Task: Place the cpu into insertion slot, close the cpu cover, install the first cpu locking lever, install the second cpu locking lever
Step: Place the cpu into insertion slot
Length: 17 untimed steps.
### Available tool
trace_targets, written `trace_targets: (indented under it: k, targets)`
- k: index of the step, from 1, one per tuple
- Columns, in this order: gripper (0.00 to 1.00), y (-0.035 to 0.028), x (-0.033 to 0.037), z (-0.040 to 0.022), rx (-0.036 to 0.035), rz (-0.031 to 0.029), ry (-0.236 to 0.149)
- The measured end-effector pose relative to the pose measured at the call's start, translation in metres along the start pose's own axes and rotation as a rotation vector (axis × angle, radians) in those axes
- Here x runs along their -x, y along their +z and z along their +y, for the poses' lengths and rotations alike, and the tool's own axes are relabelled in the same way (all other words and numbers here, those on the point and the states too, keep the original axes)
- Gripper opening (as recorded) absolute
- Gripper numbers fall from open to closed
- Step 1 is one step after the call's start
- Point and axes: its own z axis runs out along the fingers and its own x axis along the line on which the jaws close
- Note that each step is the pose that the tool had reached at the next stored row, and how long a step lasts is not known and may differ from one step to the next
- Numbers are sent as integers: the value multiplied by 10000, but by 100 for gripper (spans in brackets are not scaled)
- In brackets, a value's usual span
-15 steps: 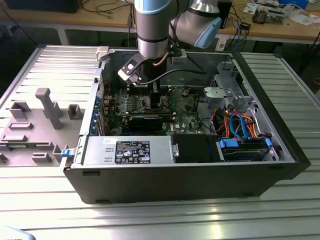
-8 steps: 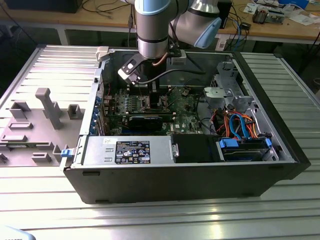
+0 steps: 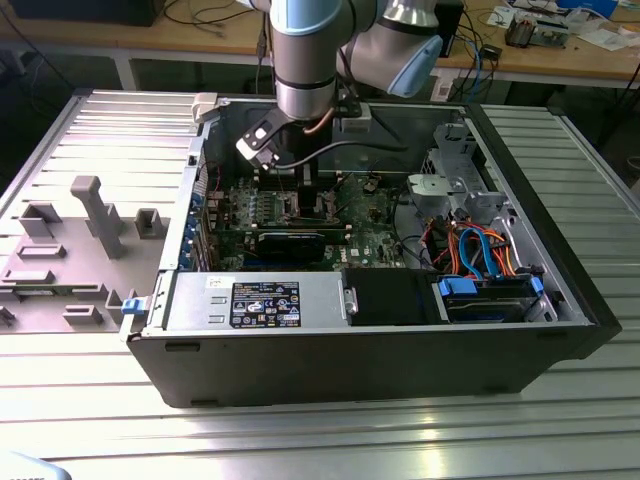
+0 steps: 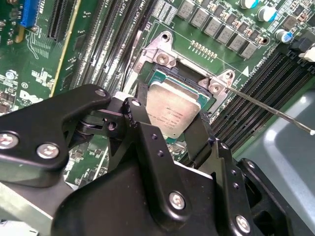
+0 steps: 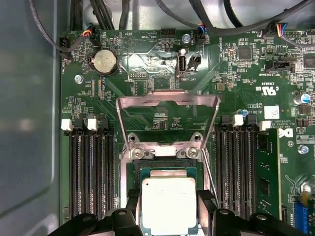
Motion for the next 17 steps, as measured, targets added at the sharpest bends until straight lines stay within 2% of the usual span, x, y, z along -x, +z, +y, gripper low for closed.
trace_targets:
  k: [6, 17]
  targets:
    - [55, 69, -19, 11, -3, -5, 134]
    - [56, 86, -19, 15, 1, -3, 139]
